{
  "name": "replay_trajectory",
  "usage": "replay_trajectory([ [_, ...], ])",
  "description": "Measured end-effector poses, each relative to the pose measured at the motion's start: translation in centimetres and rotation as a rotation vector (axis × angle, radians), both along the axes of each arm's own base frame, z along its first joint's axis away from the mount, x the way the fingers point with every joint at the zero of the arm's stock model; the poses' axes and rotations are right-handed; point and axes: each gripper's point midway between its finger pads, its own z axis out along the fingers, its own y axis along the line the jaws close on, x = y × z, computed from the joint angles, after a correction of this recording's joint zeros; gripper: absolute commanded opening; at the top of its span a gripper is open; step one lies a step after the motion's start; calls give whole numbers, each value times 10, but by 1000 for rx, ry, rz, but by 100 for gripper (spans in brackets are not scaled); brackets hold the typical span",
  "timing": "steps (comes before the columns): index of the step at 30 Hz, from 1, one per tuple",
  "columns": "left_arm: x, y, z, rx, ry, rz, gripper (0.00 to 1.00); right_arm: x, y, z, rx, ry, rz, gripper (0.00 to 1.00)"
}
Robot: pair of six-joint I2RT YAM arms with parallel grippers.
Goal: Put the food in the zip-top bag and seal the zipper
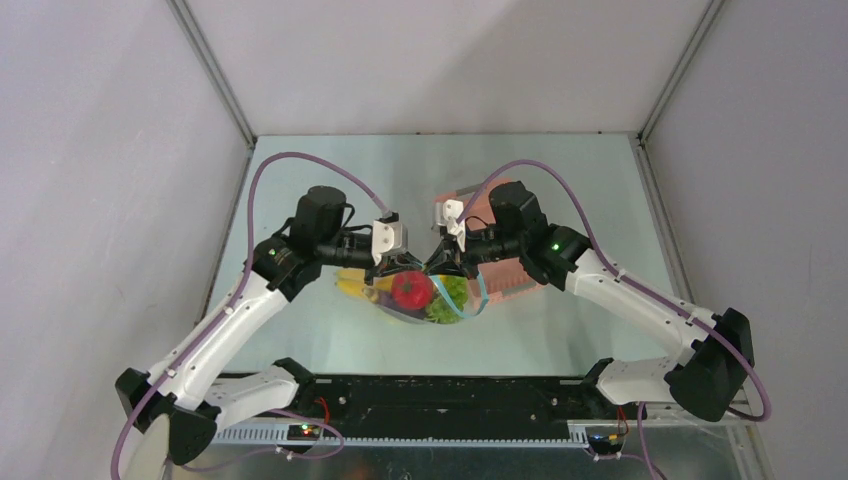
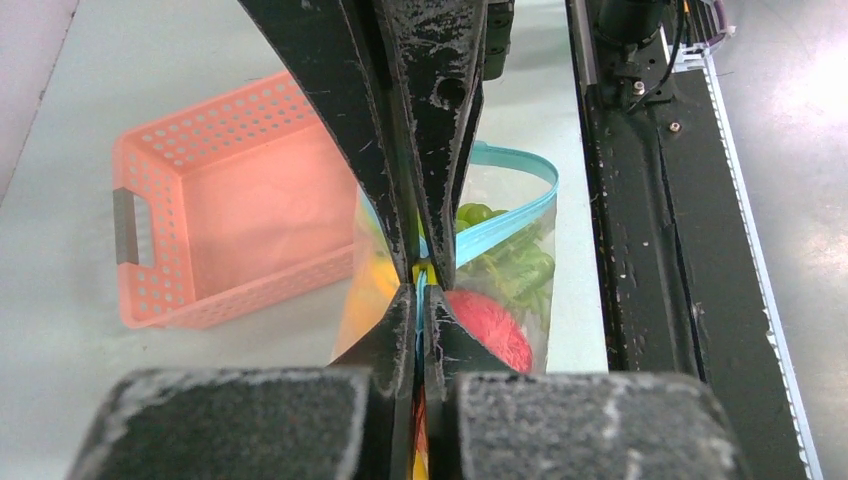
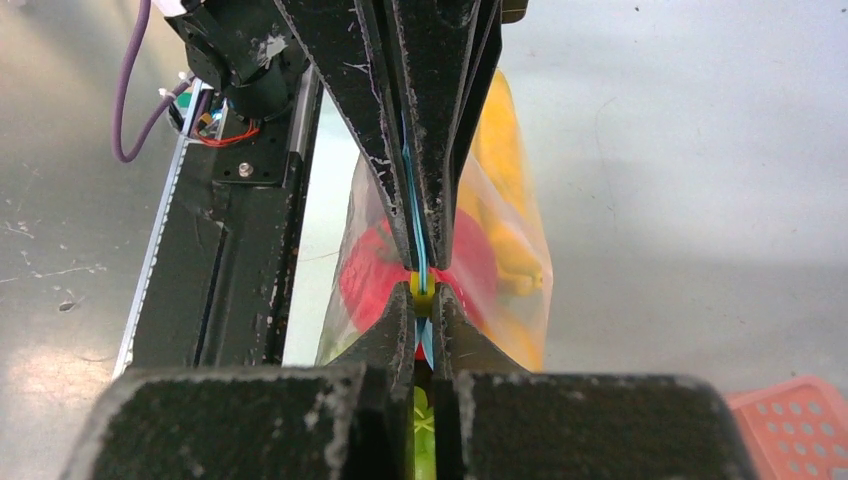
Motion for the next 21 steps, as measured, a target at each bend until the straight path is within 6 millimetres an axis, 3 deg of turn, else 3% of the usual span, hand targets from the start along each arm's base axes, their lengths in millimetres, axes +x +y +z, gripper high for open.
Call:
replay_trajectory([
  [12,7,10,6,-55,-105,89,0,9,-2,2,-32,-25,-62,0],
  [21,14,17,-4,-43,-77,136,0,13,-18,-18,-135,28,-144,0],
])
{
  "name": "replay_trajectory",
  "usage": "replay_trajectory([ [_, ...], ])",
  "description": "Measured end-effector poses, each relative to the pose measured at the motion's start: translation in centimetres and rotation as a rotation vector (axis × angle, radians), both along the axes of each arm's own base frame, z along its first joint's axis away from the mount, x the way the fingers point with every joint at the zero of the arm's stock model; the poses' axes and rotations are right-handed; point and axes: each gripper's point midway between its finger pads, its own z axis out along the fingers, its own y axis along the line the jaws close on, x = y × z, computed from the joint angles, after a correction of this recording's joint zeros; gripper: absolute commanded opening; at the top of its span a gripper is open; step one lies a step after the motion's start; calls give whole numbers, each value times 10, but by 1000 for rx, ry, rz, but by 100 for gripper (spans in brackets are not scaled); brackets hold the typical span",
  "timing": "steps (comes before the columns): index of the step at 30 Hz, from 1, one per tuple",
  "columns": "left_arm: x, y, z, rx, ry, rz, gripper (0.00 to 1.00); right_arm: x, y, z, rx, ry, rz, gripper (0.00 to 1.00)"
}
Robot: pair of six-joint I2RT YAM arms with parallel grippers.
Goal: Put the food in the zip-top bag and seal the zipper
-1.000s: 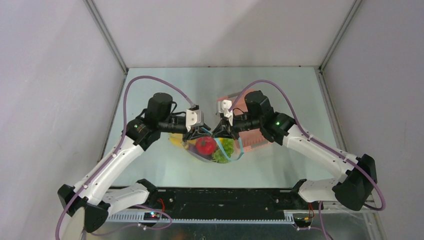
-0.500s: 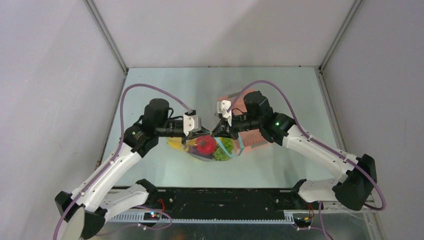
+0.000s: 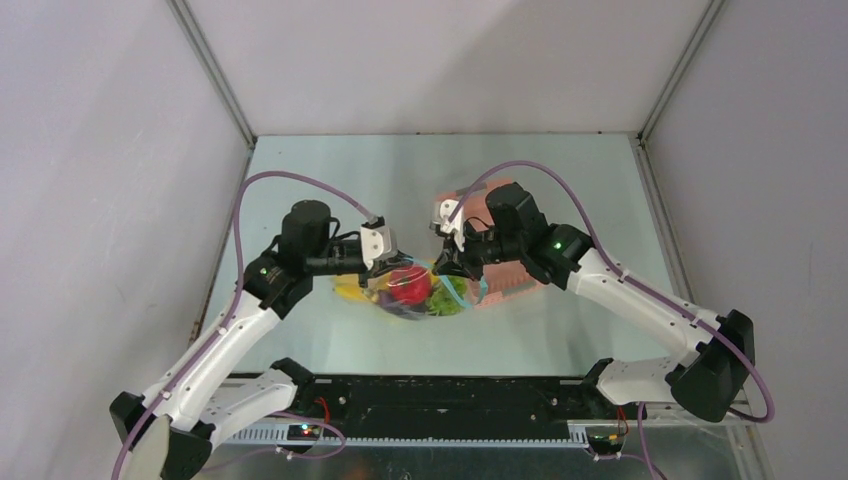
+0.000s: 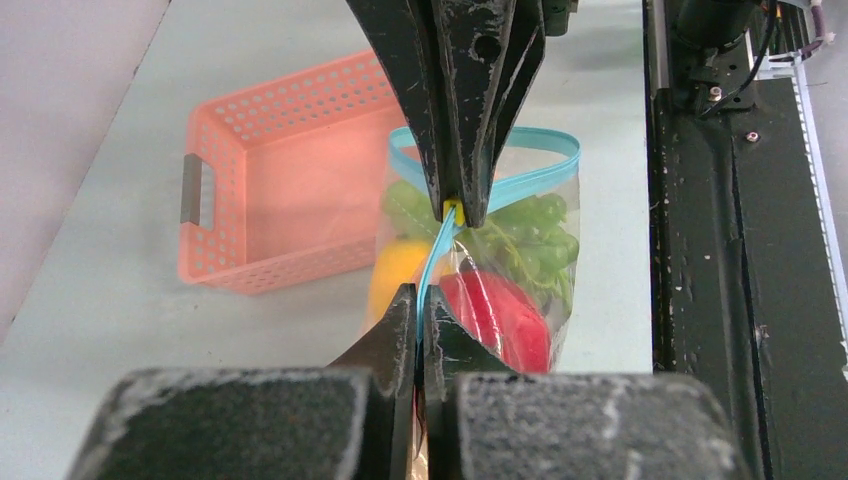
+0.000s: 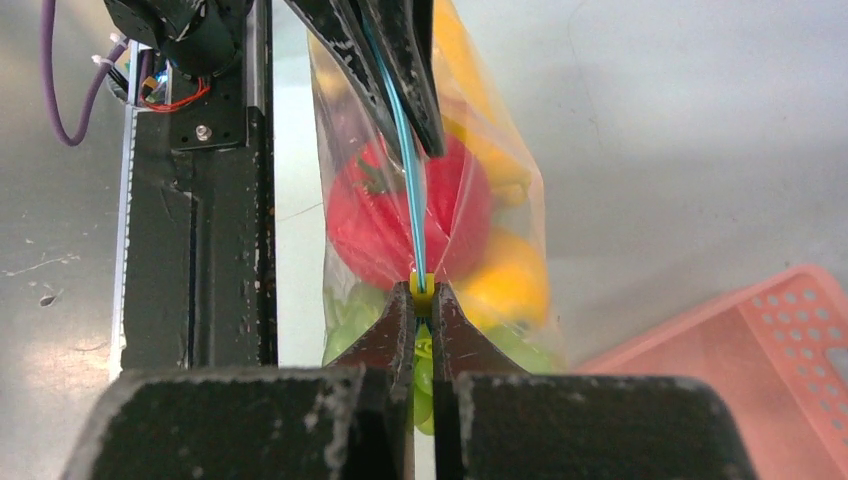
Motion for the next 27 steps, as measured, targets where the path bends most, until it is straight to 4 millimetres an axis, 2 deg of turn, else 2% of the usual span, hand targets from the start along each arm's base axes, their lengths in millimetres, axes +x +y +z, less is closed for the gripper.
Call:
replay_trajectory([
  [11,3,6,-1,7,2,31,0,7,-21,-5,-43,53,-90,0],
  [19,2,8,3,-1,-6,32,0,1,-36,-3,-52,61,-149,0],
  [27,-2,8,-2,-3,10,18,0,-4,-52,-7,-87,85,-212,0],
])
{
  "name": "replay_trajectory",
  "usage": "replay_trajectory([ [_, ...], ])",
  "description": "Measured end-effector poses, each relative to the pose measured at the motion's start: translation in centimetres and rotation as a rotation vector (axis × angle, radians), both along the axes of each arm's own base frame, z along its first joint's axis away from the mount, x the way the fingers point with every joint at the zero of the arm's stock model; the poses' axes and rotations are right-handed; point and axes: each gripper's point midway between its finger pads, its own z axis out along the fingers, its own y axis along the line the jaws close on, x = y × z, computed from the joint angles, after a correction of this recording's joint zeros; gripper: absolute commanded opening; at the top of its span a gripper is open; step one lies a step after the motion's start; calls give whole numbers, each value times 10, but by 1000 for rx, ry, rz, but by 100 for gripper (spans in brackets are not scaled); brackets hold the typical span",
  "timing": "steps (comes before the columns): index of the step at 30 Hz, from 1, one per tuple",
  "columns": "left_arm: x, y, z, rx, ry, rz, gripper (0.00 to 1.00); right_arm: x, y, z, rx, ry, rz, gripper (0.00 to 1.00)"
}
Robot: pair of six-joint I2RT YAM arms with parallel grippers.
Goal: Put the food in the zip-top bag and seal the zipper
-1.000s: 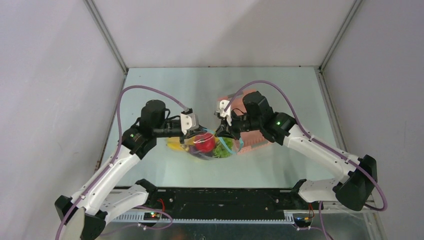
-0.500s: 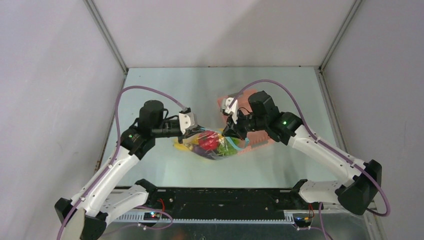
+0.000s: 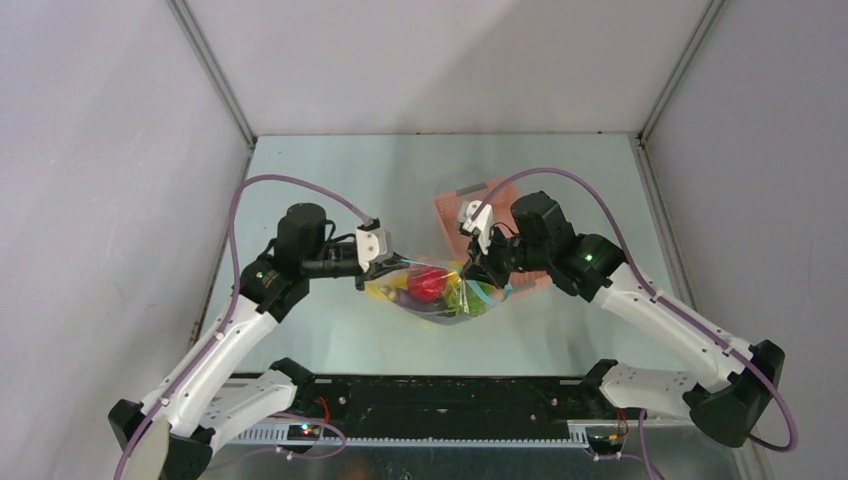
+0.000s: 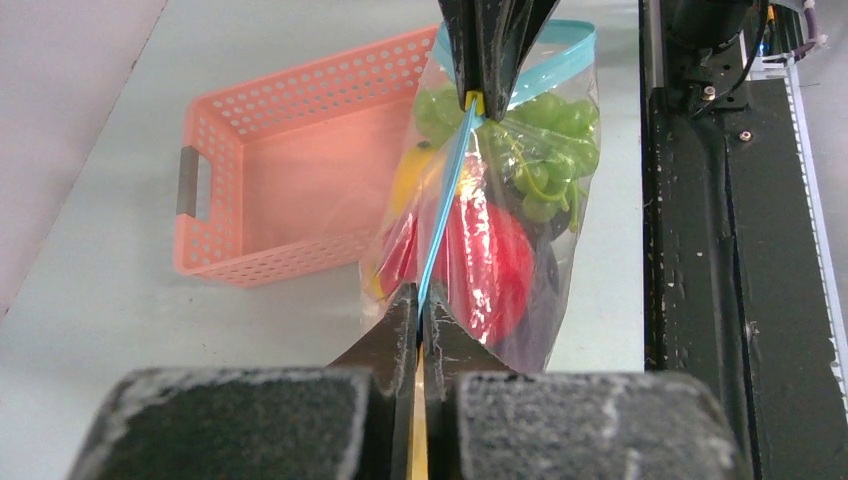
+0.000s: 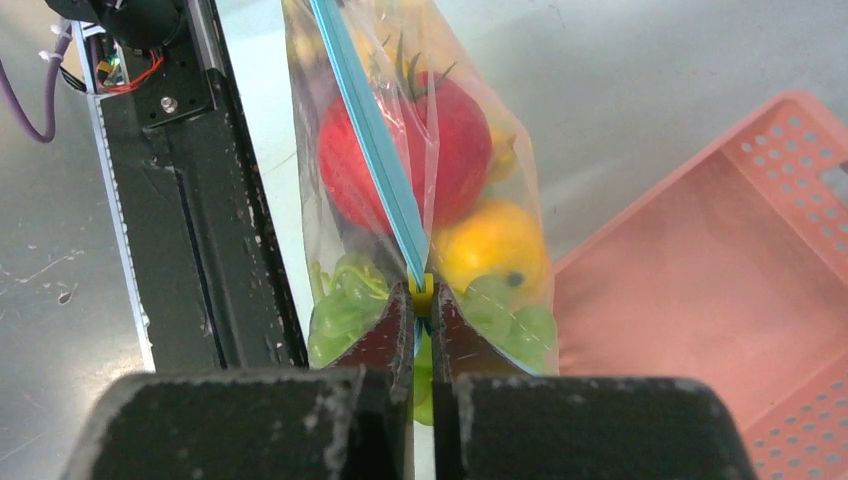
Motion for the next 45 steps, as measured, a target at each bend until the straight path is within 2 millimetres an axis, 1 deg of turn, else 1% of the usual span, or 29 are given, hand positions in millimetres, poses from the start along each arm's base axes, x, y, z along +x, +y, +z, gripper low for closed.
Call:
replay_trajectory([
  [3,-1,0,1,-3,-2,-3,0,-5,-10,-1,-19,11,-25,0],
  [5,-1,1,3,-7,-9,2,0,-7,-20,-3,-46,23,-54,0],
  [7,3,8,7,-13,-26,31,0,-11,-38,-15,-107,56,-104,0],
  [8,4,11,10,-18,-34,44,3,-11,-46,-21,-130,70,-125,0],
  [9,4,12,12,-22,-36,51,11,-12,-49,-24,-145,78,-136,0],
  [10,4,12,13,-25,-37,49,39,-13,-49,-26,-149,81,-135,0],
  [11,3,12,14,-27,-38,44,55,-13,-48,-26,-146,81,-129,0],
  [12,2,11,16,-31,-37,37,85,-12,-43,-24,-136,76,-119,0],
  [14,-1,9,20,-39,-38,19,98,-9,-31,-18,-120,67,-96,0],
  [17,-5,7,29,-60,-41,0,100,0,-7,-3,-92,42,-57,0],
  [18,-7,7,31,-66,-46,-5,100,3,4,5,-78,30,-38,0],
  [20,-9,8,35,-73,-56,-10,100,5,20,14,-58,10,-1,0],
  [25,-10,8,49,-88,-93,-15,100,-1,47,25,-58,-14,107,0],
  [28,-6,6,58,-87,-114,-24,100,-6,60,34,-66,-45,184,0],
  [30,-2,4,60,-70,-123,-37,100,-7,69,41,-70,-68,228,0],
  [33,2,2,53,-24,-125,-66,100,-5,79,47,-76,-90,260,0],
  [35,2,3,45,17,-116,-88,100,-3,82,43,-89,-92,270,0],
  [38,1,5,30,74,-91,-114,94,-2,83,36,-106,-84,276,0],
  [42,-5,11,4,153,-35,-148,91,-2,83,35,-112,-80,278,0],
  [45,-9,13,-3,178,-20,-164,86,-3,83,35,-108,-83,291,0],
])
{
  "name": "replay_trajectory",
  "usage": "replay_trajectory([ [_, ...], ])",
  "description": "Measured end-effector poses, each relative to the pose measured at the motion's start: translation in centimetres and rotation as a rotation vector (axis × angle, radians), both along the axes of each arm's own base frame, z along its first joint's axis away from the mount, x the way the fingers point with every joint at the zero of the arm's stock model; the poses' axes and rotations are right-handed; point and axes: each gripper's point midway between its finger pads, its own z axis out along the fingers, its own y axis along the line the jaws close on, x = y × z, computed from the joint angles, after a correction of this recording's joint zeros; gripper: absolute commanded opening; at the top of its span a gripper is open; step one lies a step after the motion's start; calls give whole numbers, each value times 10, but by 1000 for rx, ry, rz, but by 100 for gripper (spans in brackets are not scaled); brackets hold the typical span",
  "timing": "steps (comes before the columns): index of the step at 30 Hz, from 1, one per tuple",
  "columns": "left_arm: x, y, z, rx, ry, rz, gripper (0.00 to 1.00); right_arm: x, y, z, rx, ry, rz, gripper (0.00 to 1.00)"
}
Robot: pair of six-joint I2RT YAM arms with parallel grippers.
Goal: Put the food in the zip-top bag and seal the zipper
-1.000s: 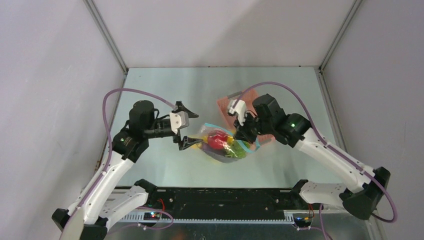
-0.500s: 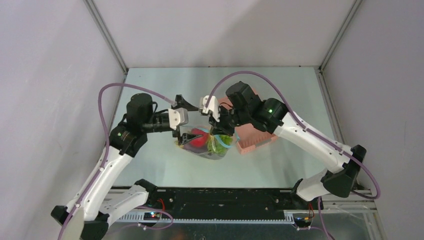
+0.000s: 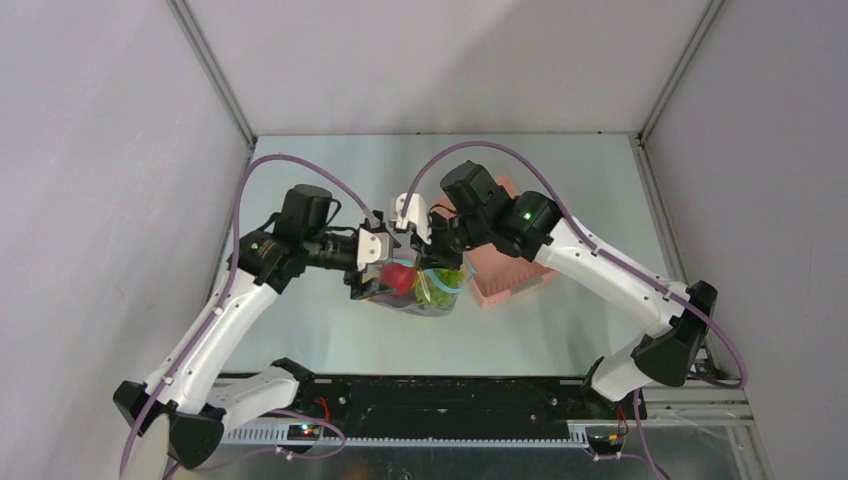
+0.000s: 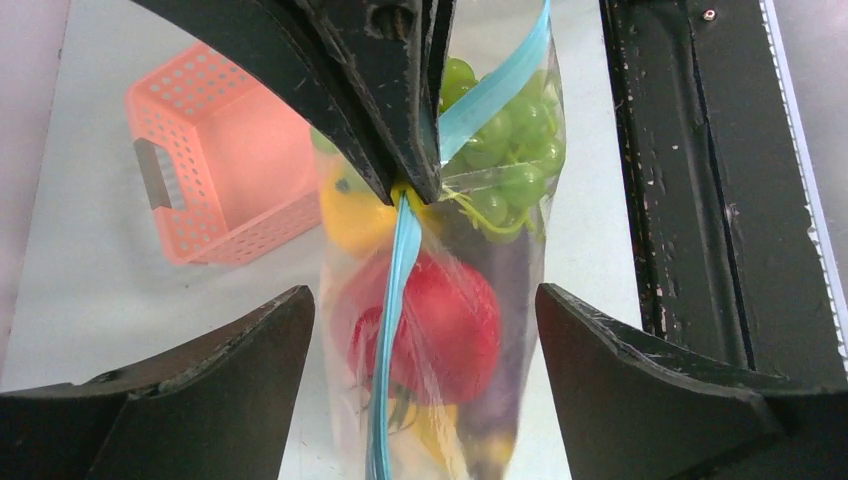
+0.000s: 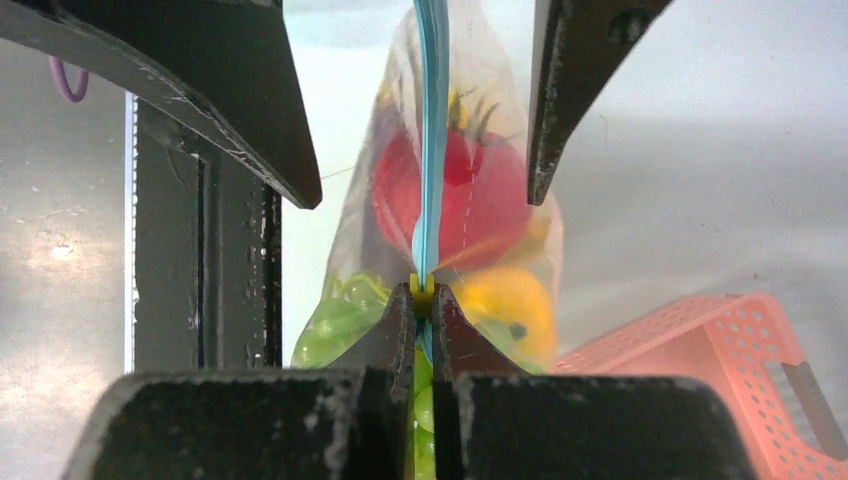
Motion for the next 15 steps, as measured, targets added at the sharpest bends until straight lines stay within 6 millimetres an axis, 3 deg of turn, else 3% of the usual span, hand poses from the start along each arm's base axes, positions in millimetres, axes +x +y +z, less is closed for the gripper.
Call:
replay_trajectory([
  [5,0,-3,2,-8,-4,-6,78,-5,2,1,14,3,39,0],
  [15,6,-11,3,-14,-8,0,49,-2,3,2,25,10,47,0],
])
